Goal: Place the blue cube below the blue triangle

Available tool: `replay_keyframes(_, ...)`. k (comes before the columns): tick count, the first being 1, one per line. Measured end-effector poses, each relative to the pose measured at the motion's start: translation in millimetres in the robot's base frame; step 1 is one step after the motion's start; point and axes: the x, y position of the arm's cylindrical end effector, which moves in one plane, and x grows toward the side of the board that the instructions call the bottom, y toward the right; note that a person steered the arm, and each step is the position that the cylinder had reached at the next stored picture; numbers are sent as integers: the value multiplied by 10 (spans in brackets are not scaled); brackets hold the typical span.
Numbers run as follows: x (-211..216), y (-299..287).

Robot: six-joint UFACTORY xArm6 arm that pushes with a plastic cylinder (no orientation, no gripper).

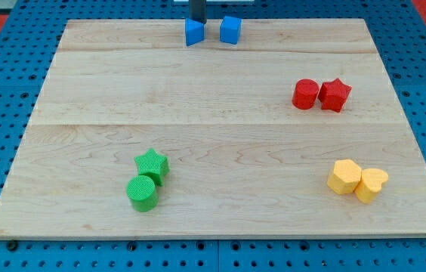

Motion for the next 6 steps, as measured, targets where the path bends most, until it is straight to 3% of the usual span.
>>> replay_keyframes(2, 64, 799)
replay_keyframes(4, 389, 1748)
replay_keyframes(6, 303, 613)
